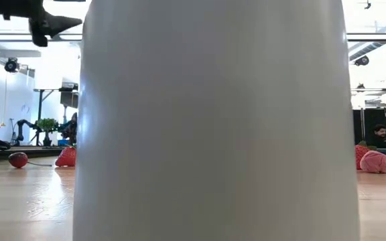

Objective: Pick and placing Produce into tupperware
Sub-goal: Put the peach into the transparent bin, then put the strawberry into the transparent bin

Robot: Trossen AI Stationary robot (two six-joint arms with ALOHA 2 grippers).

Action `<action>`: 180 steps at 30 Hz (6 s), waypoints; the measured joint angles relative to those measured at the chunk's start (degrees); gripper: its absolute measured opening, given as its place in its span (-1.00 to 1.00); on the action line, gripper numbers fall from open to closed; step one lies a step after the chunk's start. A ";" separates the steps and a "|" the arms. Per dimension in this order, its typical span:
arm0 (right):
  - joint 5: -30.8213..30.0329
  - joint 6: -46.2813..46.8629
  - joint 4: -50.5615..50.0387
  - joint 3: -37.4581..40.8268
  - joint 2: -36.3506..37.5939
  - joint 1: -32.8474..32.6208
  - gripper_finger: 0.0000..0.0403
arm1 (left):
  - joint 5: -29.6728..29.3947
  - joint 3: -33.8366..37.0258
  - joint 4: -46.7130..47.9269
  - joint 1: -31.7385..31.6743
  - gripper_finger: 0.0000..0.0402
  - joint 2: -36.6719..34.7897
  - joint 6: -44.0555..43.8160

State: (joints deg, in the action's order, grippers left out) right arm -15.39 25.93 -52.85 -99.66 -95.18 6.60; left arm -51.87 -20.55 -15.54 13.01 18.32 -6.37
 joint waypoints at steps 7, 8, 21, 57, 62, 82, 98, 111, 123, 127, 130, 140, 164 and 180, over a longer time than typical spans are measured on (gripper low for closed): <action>-2.27 -3.91 -4.40 0.24 5.03 5.74 0.47 | 0.19 -14.98 28.43 -6.51 0.34 19.71 -2.36; -2.33 -3.88 -4.45 0.26 5.51 6.32 0.47 | 1.38 -17.07 31.80 -8.66 0.34 23.35 -3.26; -2.68 -0.65 -12.09 1.90 8.61 7.99 0.48 | 61.13 -35.94 44.04 -50.71 0.34 55.73 -5.67; 0.32 -3.77 -3.98 23.36 17.25 7.77 0.46 | 55.80 -42.11 44.56 -52.74 0.34 79.92 38.53; 0.34 0.26 -1.98 28.42 21.15 7.77 0.48 | 57.55 -42.17 45.05 -53.15 0.34 81.57 39.94; 0.32 4.05 6.93 37.97 26.88 7.80 0.47 | 55.95 -42.20 42.57 -53.17 -0.36 83.56 43.07; 0.32 4.07 6.85 37.66 26.87 7.80 0.48 | 56.16 -40.99 41.08 -52.93 -0.48 85.20 44.63; 0.32 4.07 6.85 37.55 26.88 7.80 0.46 | 54.37 -41.47 43.03 -52.64 -0.63 84.77 44.64; 0.32 4.09 6.81 37.55 26.86 7.80 0.46 | 67.02 -46.96 50.76 -45.43 -0.70 74.25 44.00; 0.33 4.06 6.79 37.55 26.86 7.80 0.48 | 75.43 -48.11 50.56 -41.95 -0.69 71.02 42.24; 0.34 3.87 6.69 37.55 26.86 7.80 0.49 | 82.18 -48.17 50.54 -38.84 -0.69 70.67 41.22; 5.45 2.54 5.90 37.64 26.84 7.64 0.49 | 84.25 -48.36 39.95 -27.36 -0.68 77.24 42.53; 7.34 8.99 5.95 37.64 26.80 6.27 0.49 | 63.88 -51.06 49.25 -25.38 0.21 75.02 27.13; 11.33 28.02 -1.32 41.55 10.22 7.31 0.46 | 57.82 -38.19 53.61 -29.19 0.21 56.43 14.19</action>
State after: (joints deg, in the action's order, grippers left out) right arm -4.06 53.94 -54.16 -58.10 -84.95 13.91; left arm 5.95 -58.74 38.07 -16.18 74.75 7.82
